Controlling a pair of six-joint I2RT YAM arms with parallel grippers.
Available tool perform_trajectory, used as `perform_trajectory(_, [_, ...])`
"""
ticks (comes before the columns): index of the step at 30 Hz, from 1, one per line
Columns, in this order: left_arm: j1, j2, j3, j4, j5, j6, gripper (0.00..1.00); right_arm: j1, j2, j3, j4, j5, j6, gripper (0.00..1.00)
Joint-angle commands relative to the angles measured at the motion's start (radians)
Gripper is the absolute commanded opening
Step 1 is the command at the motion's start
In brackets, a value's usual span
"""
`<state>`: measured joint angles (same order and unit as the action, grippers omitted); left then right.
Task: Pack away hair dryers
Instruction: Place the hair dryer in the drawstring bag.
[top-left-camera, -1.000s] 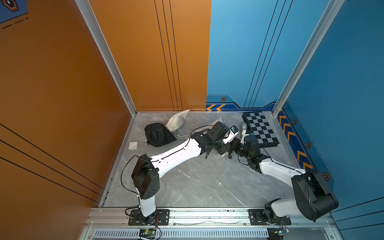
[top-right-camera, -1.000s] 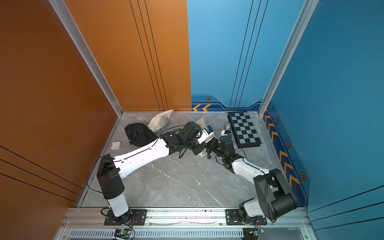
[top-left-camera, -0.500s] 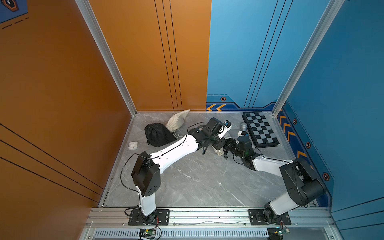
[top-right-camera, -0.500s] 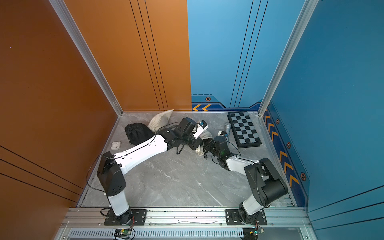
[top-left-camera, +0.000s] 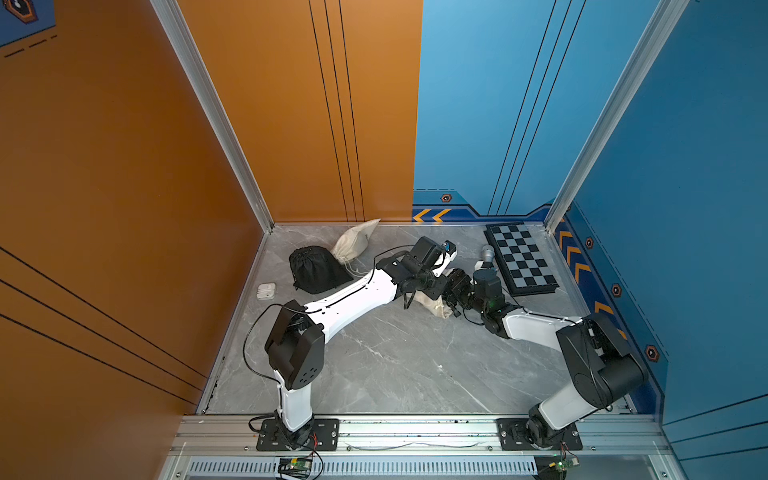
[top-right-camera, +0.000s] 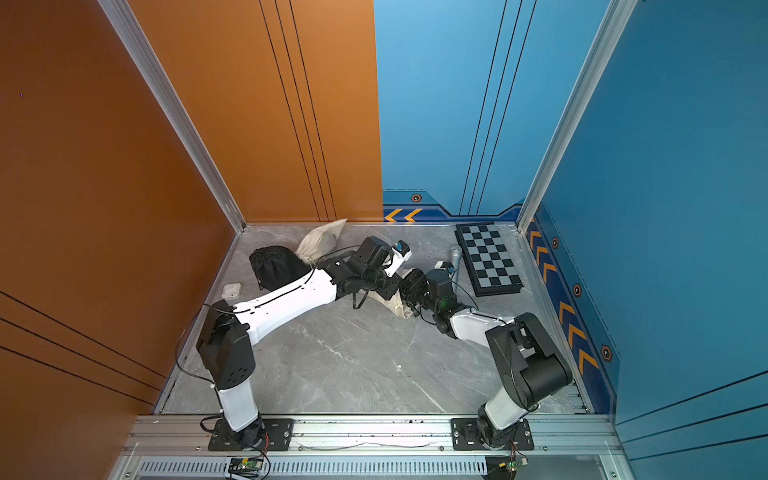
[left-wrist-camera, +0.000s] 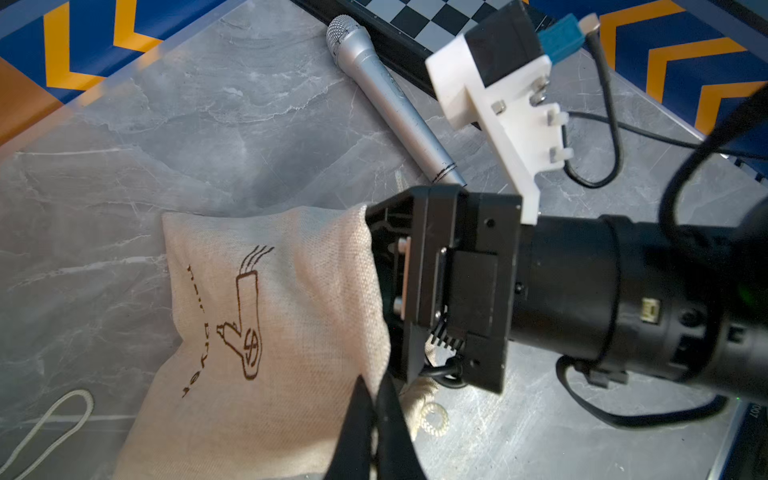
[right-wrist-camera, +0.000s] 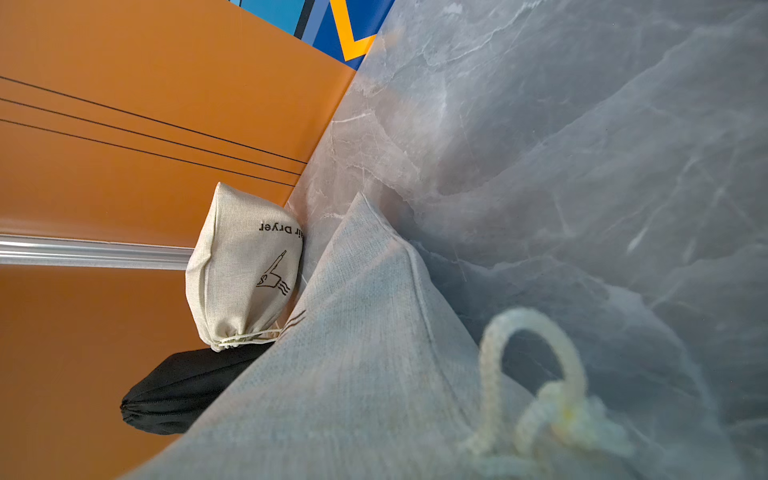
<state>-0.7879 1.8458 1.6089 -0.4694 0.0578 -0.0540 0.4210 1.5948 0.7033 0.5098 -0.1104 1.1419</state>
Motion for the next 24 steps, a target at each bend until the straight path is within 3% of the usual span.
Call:
perform_trajectory(1, [0.016, 0.013, 0.004, 0.016, 0.007, -0.029, 0.00, 0.012, -0.058, 0.012, -0.086, -0.015, -0.012, 0.85])
perform_trajectory(8, [0.041, 0.009, 0.022, 0.017, -0.022, -0.046, 0.00, 0.024, -0.295, -0.067, -0.300, 0.026, -0.126, 0.90])
perform_trajectory(14, [0.059, 0.013, 0.049, 0.017, -0.018, -0.065, 0.00, 0.044, -0.489, -0.134, -0.447, 0.100, -0.251, 0.86])
perform_trajectory(19, [0.064, 0.015, 0.068, 0.016, 0.002, -0.086, 0.00, 0.042, -0.540, -0.140, -0.547, 0.123, -0.431, 0.82])
perform_trajectory(24, [0.067, 0.010, 0.069, 0.015, 0.012, -0.093, 0.00, 0.042, -0.512, -0.166, -0.485, 0.036, -0.526, 0.76])
